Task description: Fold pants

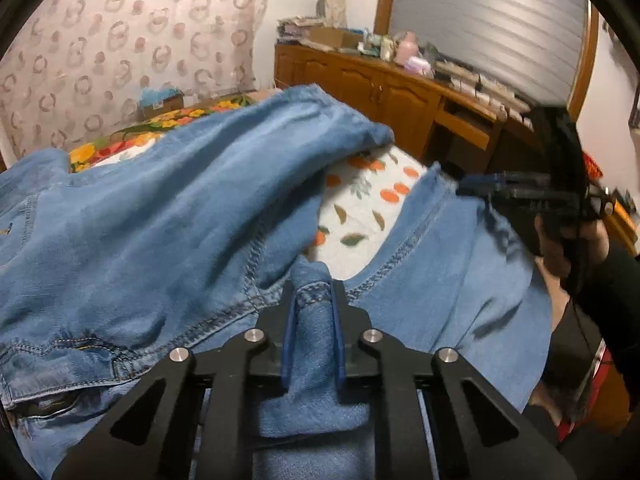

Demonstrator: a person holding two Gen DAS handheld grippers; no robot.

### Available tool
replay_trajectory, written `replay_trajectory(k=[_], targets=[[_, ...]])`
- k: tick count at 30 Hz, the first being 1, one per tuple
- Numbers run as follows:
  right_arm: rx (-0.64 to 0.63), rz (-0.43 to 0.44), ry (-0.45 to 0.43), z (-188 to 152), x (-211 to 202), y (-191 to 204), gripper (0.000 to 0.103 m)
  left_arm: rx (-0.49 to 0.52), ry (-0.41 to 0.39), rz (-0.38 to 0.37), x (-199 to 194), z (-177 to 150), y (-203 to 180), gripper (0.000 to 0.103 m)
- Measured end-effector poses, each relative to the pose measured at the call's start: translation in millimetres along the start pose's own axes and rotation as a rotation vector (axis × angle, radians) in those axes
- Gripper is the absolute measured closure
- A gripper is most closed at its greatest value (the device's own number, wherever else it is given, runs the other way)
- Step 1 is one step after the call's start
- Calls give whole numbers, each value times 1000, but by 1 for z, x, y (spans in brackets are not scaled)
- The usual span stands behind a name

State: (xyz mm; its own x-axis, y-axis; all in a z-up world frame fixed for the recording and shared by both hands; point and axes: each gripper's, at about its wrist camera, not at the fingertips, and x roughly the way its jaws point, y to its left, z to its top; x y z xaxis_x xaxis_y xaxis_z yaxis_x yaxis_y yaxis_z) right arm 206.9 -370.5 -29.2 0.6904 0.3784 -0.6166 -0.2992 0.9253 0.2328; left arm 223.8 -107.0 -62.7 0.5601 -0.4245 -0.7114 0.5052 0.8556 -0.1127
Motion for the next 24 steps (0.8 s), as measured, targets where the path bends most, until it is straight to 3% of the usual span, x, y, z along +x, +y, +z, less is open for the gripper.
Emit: replay_trajectory(k=[6,8,13,18,20,24], targets=[[-10,-16,24,3,1,-1,51,-14,-47,9,-8,9,1,89],[-18,-23,23,7,0,0,59,-14,-48,14,-6,10,1,89],[-48,-25,5,8,-3,8,65,-18,-62,19,-6,15,2,89],[-67,-45,41,6,4,7,71,-13,-79,23,-8,17,1,89],[-66,-47,44,7,2,6,83,-10,-83,28,-8,19,0,89],[-96,-61,36,4,-3,14,85,1,-96,33,-7,24,-1,90]])
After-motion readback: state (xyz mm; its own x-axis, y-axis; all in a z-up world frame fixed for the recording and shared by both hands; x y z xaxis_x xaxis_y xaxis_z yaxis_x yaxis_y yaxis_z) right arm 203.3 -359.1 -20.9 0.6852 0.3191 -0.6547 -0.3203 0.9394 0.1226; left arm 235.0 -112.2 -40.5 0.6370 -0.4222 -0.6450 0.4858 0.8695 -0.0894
